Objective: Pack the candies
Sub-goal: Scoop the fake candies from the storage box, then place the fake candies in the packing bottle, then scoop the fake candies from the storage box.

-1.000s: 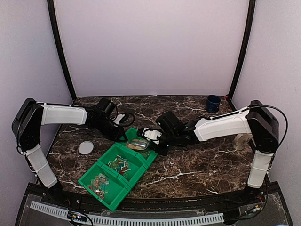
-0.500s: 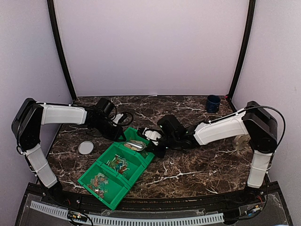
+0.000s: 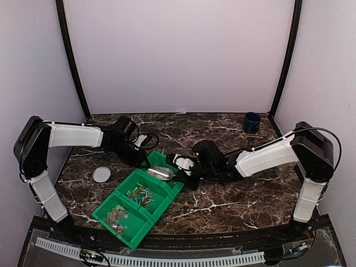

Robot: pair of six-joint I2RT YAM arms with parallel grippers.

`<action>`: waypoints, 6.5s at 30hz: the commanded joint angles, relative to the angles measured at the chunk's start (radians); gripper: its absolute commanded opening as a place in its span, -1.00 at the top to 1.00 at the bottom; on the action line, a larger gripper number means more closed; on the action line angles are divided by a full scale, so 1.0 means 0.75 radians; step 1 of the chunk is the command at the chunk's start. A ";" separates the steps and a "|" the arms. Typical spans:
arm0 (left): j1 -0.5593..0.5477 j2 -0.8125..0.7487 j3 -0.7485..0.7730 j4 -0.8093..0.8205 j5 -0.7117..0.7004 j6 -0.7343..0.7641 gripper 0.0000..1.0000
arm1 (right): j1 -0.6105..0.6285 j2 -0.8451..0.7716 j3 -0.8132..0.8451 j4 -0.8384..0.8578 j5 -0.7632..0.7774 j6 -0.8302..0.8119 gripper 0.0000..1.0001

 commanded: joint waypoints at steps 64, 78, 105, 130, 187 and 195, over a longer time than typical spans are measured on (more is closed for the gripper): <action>0.003 -0.113 0.043 0.058 0.069 -0.058 1.00 | -0.199 -0.519 0.009 -0.767 0.841 0.119 1.00; 0.003 -0.102 0.045 0.058 0.073 -0.057 1.00 | -0.217 -0.341 0.296 -1.096 0.850 0.129 1.00; 0.003 -0.095 0.046 0.053 0.073 -0.058 1.00 | -0.208 -0.233 0.570 -1.467 0.974 0.135 1.00; -0.027 -0.068 0.071 0.003 0.029 -0.024 1.00 | 0.192 -0.108 0.885 -1.562 0.683 -0.235 1.00; -0.075 -0.099 0.057 0.044 0.021 -0.011 1.00 | 0.033 0.129 0.304 -0.320 -0.153 0.015 1.00; -0.077 -0.096 0.058 0.040 0.019 -0.012 1.00 | 0.034 0.119 0.242 -0.222 -0.077 -0.032 1.00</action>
